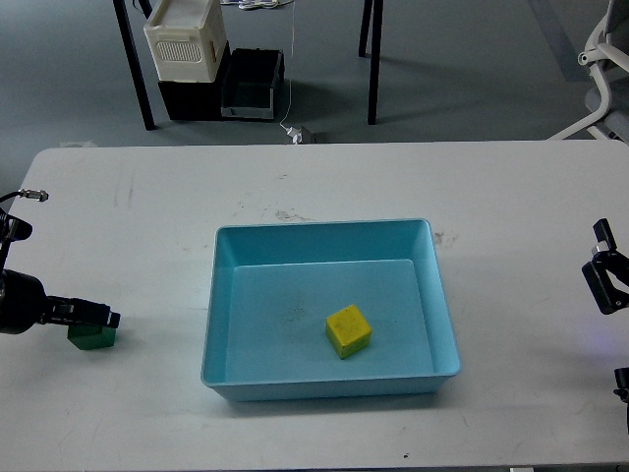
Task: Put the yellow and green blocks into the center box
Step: 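Lift the green cube with the left gripper and carry it over the tray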
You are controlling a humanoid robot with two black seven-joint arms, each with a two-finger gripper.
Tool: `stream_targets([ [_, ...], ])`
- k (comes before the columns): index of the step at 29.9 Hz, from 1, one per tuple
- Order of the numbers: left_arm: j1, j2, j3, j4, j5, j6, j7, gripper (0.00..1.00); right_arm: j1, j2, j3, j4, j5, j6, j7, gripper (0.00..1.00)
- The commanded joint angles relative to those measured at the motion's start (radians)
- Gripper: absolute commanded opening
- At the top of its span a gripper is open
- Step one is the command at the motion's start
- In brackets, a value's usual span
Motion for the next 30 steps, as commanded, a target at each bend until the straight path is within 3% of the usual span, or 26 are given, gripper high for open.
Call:
stream_targets([
  [1,0.002,-0.002,0.0,-0.001,0.052,0.0,-0.031,0.44,0.0,0.0,0.0,0.0,0.0,0.001,0.0,1.0],
  [4,0.003,-0.001,0.002,-0.001,0.062,0.0,-0.014,0.23,0.0,0.0,0.0,0.0,0.0,0.001,0.0,1.0],
  [6,0.002,0.002,0.002,-0.001,0.062,0.0,0.031,0.11,0.0,0.0,0.0,0.0,0.0,0.0,0.0,1.0],
  [8,0.0,0.008,0.0,-0.012,0.06,0.0,0.067,0.09,0.0,0.0,0.0,0.0,0.0,0.001,0.0,1.0],
  [10,-0.004,0.013,-0.012,-0.018,0.051,0.0,0.065,0.02,0.0,0.0,0.0,0.0,0.0,0.0,0.0,1.0],
  [17,-0.047,0.058,-0.309,-0.176,-0.073,0.0,0.073,0.01,0.0,0.0,-0.002,0.0,-0.002,-0.003,0.0,1.0],
  [21,-0.203,0.027,-0.324,-0.197,-0.19,0.0,0.075,0.01,0.002,0.0,-0.002,0.0,-0.003,-0.005,0.0,1.0],
  [25,-0.312,-0.109,-0.322,-0.196,-0.254,0.0,0.075,0.01,0.002,0.0,0.001,-0.003,-0.005,-0.005,0.0,1.0],
  [30,-0.33,-0.358,-0.262,-0.122,-0.277,0.0,0.076,0.01,0.003,0.0,0.011,-0.015,-0.003,-0.006,0.001,1.0],
])
